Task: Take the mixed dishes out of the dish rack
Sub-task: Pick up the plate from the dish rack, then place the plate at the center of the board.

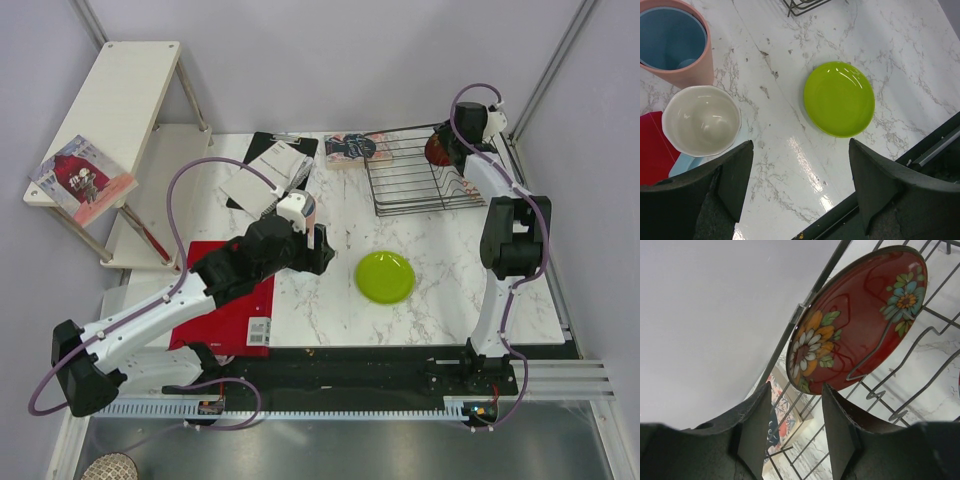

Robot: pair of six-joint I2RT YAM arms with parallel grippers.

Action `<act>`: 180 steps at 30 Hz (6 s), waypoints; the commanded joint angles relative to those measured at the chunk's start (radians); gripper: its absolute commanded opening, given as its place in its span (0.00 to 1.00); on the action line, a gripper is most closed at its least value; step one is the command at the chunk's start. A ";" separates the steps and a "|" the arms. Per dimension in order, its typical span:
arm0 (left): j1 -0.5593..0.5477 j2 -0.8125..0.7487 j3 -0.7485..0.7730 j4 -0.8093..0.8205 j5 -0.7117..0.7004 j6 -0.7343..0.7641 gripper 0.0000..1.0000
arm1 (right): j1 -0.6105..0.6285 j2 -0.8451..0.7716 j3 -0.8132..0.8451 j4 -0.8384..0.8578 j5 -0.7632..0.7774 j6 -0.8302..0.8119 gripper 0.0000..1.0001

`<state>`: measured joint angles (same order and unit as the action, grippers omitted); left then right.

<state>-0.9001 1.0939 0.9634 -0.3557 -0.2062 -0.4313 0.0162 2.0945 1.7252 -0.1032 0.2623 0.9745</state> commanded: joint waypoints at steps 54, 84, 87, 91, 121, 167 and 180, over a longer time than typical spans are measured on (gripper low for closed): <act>0.013 0.000 0.051 -0.020 -0.024 -0.090 0.77 | 0.359 -0.700 -0.505 0.119 0.147 -0.729 0.00; 0.204 -0.042 0.097 -0.057 0.295 0.012 0.99 | 1.659 -0.607 -0.631 -1.145 1.328 -0.442 0.00; 0.204 -0.043 0.095 -0.046 0.350 0.037 0.99 | 1.690 -0.599 -0.628 -1.153 1.306 -0.425 0.00; 0.205 -0.049 0.095 -0.023 0.425 0.065 0.99 | 1.699 -0.603 -0.644 -1.156 1.284 -0.404 0.00; 0.073 0.138 0.112 0.110 0.459 0.066 0.38 | 1.722 -0.547 -0.639 -1.155 1.258 -0.375 0.00; 0.110 0.529 0.250 0.274 0.570 -0.136 0.02 | 1.783 -1.502 -0.642 -0.297 1.344 -0.568 0.98; 0.113 0.714 0.287 0.379 0.562 -0.175 0.02 | 1.785 -1.554 -0.704 -0.299 1.313 -0.533 0.98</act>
<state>-0.7830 1.7821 1.1831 -0.0948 0.3168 -0.5537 1.7962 0.5674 1.0435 -0.4236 1.4940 0.4400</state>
